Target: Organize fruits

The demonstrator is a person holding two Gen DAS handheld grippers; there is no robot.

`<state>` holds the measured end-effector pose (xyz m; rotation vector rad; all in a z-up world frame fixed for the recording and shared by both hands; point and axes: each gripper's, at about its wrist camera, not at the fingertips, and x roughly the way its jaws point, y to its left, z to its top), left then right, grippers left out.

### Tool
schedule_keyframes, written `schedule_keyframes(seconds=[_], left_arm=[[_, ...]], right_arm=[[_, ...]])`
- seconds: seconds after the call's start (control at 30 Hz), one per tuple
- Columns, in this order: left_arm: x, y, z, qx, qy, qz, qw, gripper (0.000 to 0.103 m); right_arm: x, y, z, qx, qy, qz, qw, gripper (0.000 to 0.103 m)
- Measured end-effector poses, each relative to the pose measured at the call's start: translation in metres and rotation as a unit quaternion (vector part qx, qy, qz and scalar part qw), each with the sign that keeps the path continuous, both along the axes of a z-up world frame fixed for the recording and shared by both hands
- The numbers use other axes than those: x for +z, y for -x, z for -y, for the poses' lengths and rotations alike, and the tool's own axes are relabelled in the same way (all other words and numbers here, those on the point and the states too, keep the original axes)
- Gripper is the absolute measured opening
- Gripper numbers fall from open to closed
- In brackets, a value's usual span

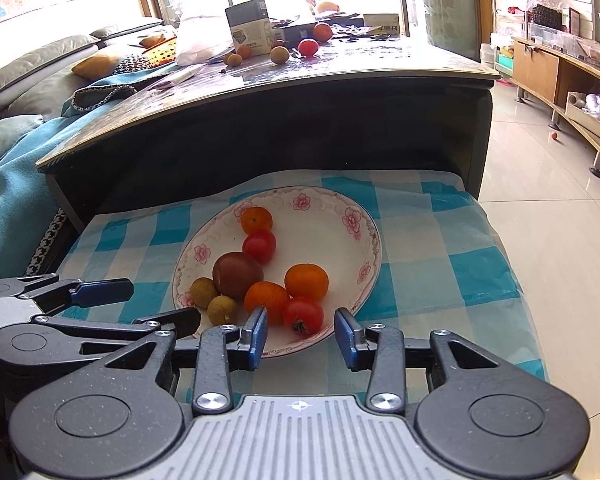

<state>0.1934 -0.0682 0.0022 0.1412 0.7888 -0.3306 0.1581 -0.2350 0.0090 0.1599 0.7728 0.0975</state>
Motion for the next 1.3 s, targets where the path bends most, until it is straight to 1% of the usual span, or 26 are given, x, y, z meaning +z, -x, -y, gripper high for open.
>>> schedule_keyframes(seconds=[0.13,0.27,0.6,1.07,1.3], left_arm=[[0.001,0.007,-0.004,0.012,-0.004,-0.002,0.9999,0.087],[0.004,0.012,-0.007,0.023,-0.005,0.0,0.9997,0.089],[0.012,0.026,-0.008,0.032,-0.009,0.01,0.9994,0.097],[0.025,0.051,-0.018,0.048,-0.006,0.024,0.9985,0.103],[0.029,0.063,-0.016,0.05,-0.017,0.035,0.998,0.103]], right_arm=[[0.001,0.004,0.0,0.0,-0.004,-0.002,1.0,0.034],[0.004,0.011,-0.001,0.003,-0.006,0.0,1.0,0.034],[0.008,0.023,-0.005,0.0,-0.015,0.002,1.0,0.035],[0.016,0.045,-0.01,-0.01,-0.028,0.007,1.0,0.035],[0.02,0.053,-0.009,-0.016,-0.032,0.011,0.999,0.035]])
